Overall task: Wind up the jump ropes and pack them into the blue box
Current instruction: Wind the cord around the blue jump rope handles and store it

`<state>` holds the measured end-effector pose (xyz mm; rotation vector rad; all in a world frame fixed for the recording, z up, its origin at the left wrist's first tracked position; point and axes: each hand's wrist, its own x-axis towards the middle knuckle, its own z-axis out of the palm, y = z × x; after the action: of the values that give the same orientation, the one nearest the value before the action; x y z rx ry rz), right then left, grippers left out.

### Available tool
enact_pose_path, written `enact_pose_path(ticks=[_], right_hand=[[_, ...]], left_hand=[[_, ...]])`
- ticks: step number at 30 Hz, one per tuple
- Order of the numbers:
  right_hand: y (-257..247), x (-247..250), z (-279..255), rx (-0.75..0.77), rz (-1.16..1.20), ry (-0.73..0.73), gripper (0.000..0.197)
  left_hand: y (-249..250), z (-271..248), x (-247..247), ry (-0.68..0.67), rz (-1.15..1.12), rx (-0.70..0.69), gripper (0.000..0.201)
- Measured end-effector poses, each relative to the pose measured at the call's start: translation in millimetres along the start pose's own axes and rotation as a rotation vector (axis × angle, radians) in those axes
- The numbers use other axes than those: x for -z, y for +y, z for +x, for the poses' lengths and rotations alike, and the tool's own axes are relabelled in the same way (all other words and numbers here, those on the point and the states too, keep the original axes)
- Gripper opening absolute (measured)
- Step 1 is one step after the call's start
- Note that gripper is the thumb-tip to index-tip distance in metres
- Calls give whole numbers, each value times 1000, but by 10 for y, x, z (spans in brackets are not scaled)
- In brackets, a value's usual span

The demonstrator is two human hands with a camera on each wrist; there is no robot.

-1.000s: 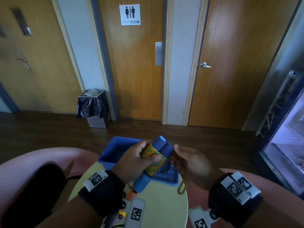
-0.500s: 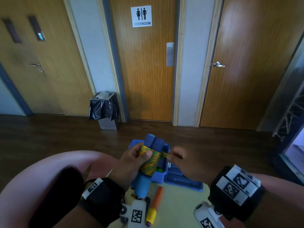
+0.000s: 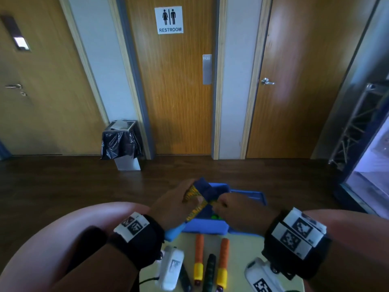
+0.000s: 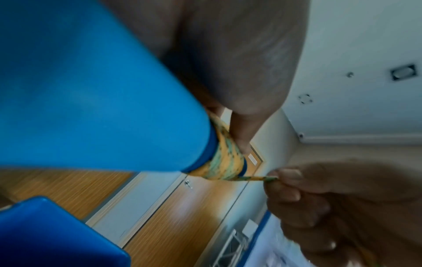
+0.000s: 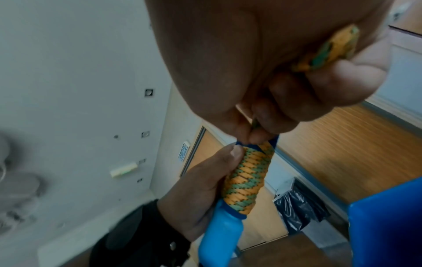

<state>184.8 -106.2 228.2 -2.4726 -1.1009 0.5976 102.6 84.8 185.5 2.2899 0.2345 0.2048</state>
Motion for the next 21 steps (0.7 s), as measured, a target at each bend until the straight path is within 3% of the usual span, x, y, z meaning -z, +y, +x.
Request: enact_pose_path(ticks=[4,7,14,17,21], right_hand=[[-77,-74,5,100,-348,-3,29],[-140,-66,29,158,-479,22,18],[-355,48,68,165,-494,98,24],[-415,143,114,257,-462,135,27],[-474,109,174,373,-463,148,24]], left_hand=[[83,-59,65,-124,407,-52,51],[178,-128,83,-202,537,-85,55],[148,-139,147,-283,551,-95,62],[126,-177,118,-297,554,-78,65],[34,-143,81,-319,459,-50,85]])
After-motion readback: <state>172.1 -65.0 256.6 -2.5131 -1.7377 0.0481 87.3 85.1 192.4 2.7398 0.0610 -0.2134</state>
